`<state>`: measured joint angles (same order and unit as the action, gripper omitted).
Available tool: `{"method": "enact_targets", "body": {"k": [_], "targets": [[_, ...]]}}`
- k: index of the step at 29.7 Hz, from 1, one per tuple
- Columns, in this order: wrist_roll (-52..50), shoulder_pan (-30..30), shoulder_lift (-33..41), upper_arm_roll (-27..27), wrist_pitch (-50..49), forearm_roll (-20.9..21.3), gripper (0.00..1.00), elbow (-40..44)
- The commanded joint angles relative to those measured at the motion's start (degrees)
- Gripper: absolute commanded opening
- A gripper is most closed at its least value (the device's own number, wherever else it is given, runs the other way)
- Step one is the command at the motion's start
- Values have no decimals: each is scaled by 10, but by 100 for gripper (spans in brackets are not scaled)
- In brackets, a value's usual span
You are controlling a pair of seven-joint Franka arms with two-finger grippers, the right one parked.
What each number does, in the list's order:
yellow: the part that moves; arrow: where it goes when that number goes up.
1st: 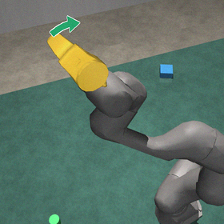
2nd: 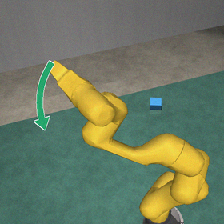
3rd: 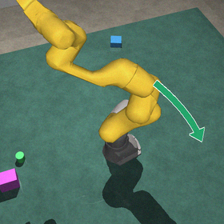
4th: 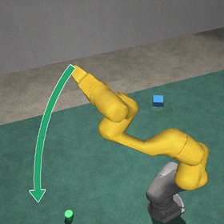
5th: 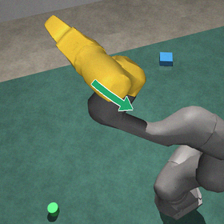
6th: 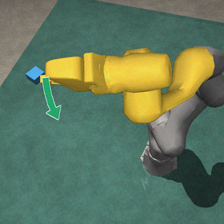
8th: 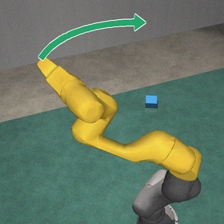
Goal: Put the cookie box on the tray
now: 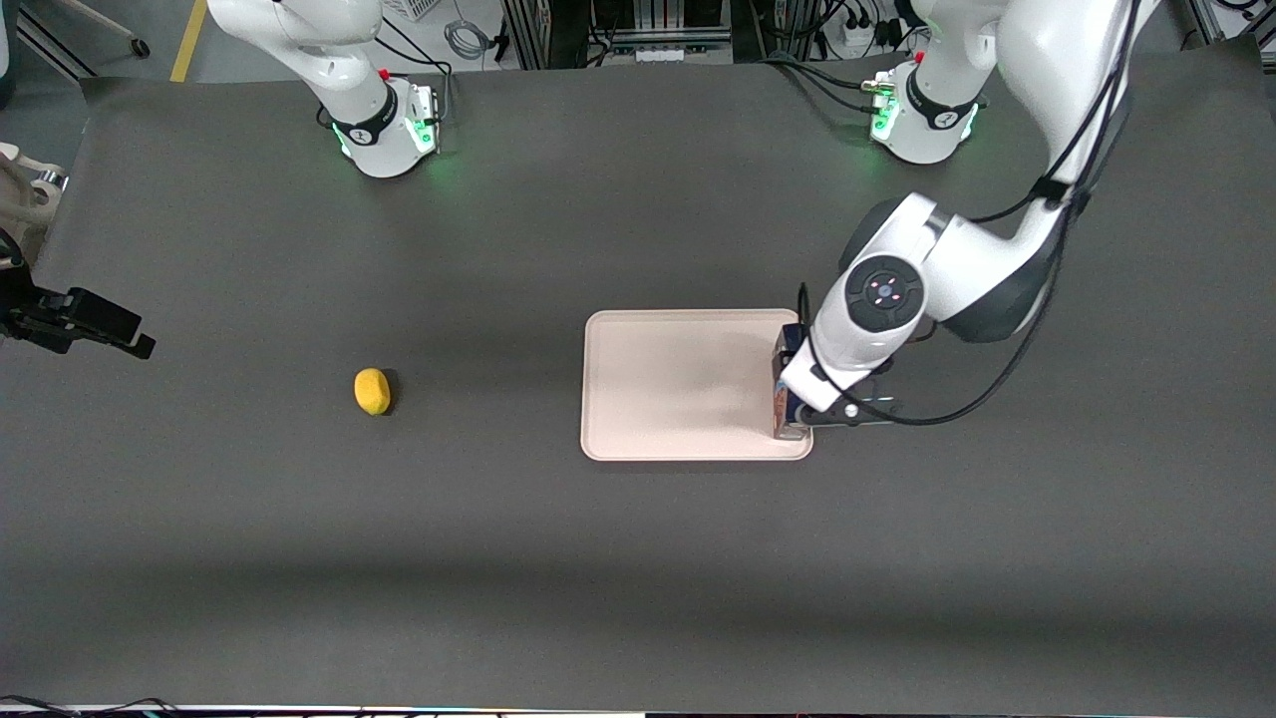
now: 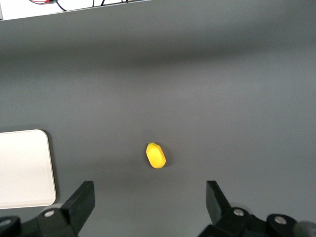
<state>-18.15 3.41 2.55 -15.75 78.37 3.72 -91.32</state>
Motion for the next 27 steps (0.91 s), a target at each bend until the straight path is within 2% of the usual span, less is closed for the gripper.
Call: {"method": "enact_targets", "body": {"k": [1,3,7,10,27], "targets": [[109,-1,82,78,-30,-29,100,-48],[136,-2,112,101,-11,-32,100,-93],[146,-1,165,114,50,-32,100,-180],[155,-1,182,126,78,-33,100,-213],[167,-2,178,138,85,-45,100,-191]]}}
